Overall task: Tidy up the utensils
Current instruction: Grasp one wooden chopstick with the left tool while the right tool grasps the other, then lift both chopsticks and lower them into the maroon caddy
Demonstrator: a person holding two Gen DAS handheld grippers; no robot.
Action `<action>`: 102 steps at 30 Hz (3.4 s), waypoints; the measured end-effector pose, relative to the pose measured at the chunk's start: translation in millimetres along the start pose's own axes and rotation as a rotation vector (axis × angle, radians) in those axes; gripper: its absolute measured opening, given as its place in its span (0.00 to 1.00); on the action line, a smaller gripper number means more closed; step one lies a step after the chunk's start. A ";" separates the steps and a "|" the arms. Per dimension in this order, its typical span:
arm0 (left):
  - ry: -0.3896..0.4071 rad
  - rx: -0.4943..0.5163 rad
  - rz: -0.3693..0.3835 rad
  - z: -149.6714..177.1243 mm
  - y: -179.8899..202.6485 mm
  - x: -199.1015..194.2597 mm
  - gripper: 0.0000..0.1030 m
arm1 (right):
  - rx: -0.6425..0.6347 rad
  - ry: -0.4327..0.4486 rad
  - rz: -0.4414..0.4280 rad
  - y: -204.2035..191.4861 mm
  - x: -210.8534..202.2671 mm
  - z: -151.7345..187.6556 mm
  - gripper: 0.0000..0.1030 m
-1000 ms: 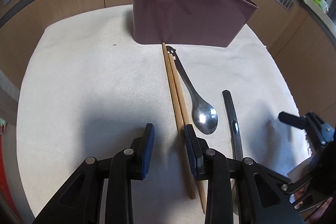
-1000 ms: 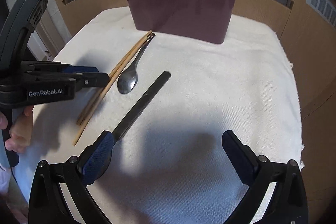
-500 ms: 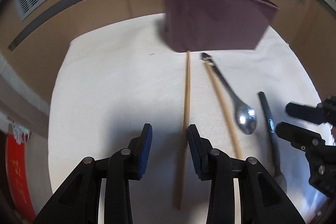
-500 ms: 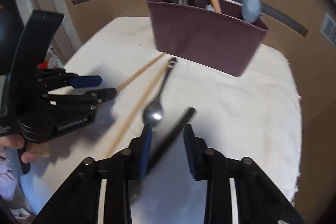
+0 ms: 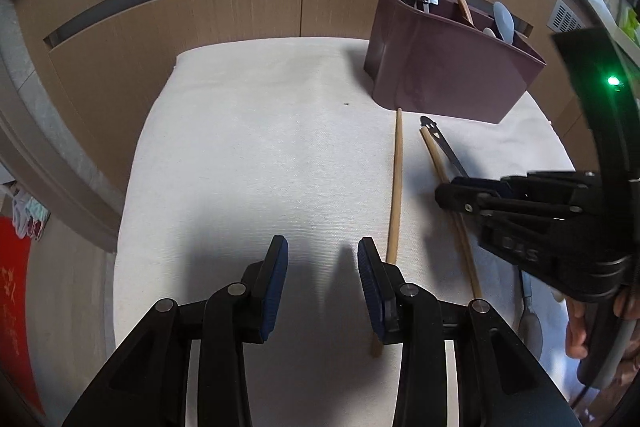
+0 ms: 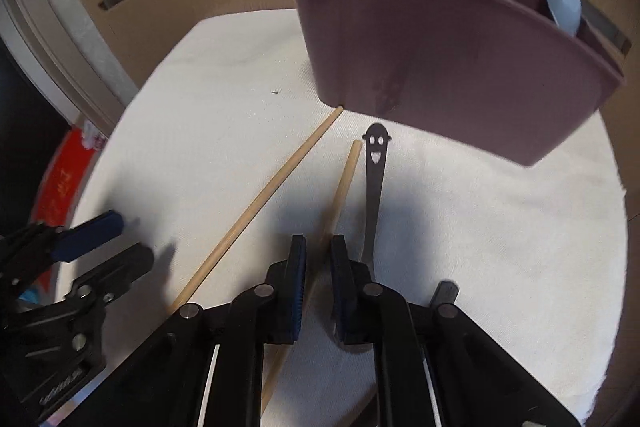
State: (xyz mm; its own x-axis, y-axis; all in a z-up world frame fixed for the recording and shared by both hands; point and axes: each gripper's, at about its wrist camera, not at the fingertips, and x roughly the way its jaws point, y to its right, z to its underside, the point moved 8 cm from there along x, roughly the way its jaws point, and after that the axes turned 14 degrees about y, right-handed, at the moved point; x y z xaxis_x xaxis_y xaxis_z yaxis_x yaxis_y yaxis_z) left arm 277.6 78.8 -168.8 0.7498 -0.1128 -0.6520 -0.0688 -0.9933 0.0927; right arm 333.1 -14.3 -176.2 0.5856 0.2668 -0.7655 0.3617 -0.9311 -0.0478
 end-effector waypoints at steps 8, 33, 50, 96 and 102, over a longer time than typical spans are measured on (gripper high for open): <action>-0.006 -0.003 0.015 1.1 1.2 -7.2 0.37 | -0.082 0.006 -0.015 -1.4 -7.3 1.6 0.06; -0.284 0.205 0.057 -39.1 76.4 81.3 0.06 | 0.221 0.111 -0.177 106.4 -88.0 48.4 0.05; 0.149 -0.233 0.166 -40.1 54.6 -62.6 0.05 | 0.175 0.043 -0.115 105.5 -67.5 57.4 0.14; 0.826 -0.035 0.321 -302.9 113.4 -187.3 0.06 | 0.032 1.049 -0.031 117.7 -312.1 -198.6 0.06; 0.802 -0.057 0.308 -301.1 97.2 -121.1 0.06 | 0.039 1.017 -0.004 126.1 -260.0 -209.3 0.06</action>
State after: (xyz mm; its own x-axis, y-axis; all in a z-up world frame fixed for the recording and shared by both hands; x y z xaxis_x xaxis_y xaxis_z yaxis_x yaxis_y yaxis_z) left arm 378.3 3.2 145.7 0.9428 -0.3045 0.1356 -0.3289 -0.9161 0.2294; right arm 378.3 -149.0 151.1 0.9304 0.3377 0.1423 0.3513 -0.9325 -0.0840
